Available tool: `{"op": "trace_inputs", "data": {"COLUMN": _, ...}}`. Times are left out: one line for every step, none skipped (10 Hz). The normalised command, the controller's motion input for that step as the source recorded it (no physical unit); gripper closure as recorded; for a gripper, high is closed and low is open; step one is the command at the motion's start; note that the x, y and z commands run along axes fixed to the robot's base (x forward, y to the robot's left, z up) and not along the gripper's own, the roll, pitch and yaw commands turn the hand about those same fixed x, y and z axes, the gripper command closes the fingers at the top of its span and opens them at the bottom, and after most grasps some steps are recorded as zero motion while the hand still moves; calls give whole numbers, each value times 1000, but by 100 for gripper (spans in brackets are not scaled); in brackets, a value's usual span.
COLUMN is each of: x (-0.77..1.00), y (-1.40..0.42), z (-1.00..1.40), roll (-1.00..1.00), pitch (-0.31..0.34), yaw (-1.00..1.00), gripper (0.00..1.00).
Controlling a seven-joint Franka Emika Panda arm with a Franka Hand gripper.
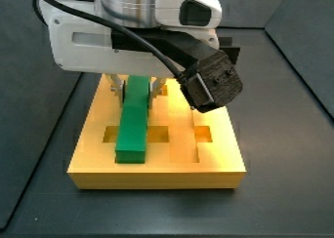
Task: Pick up the green object. Move up. Move to above the board. Insert the green object.
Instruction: Insert the green object.
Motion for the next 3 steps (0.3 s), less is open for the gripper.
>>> {"op": "trace_inputs", "data": {"x": 0, "y": 0, "z": -20, "roll": -10, "pitch": -27, "yaw": 9, "gripper": 100}}
{"op": "trace_inputs", "data": {"x": 0, "y": 0, "z": 0, "roll": 7, "pitch": 0, "yaw": 0, "gripper": 100}}
{"op": "trace_inputs", "data": {"x": 0, "y": 0, "z": 0, "roll": 0, "pitch": 0, "yaw": 0, "gripper": 100}}
